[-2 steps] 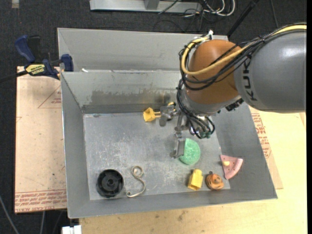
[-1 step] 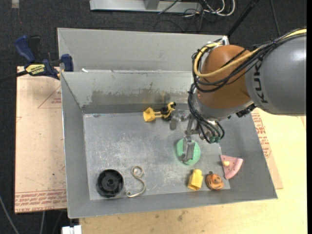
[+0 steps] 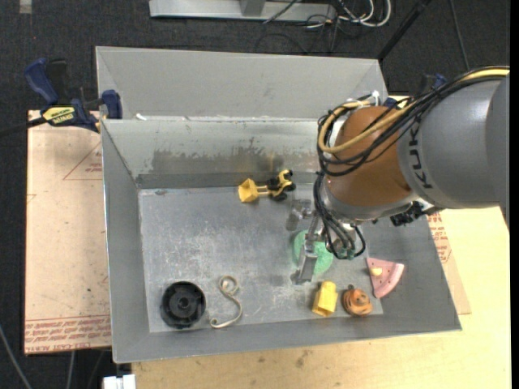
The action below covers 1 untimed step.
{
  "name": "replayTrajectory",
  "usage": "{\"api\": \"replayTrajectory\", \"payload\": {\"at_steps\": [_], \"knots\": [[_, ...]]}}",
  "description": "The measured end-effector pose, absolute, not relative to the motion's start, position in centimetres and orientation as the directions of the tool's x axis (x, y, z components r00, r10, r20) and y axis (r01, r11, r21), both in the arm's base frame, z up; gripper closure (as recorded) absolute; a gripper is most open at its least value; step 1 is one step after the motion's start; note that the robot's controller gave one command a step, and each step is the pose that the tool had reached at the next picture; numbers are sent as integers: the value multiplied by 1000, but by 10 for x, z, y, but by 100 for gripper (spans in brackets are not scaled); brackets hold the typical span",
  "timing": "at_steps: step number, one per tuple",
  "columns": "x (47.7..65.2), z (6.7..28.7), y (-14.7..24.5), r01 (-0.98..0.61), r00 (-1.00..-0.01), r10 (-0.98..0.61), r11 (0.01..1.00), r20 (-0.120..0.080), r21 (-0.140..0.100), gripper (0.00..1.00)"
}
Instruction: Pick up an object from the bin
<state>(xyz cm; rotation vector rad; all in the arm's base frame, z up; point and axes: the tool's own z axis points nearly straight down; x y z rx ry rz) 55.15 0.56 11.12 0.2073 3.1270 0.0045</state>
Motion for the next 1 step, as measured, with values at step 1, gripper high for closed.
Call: {"api": "replayTrajectory", "payload": {"at_steps": [1], "knots": [[547, 94, -18, 105, -994, 105, 994, 9, 0, 0]]}}
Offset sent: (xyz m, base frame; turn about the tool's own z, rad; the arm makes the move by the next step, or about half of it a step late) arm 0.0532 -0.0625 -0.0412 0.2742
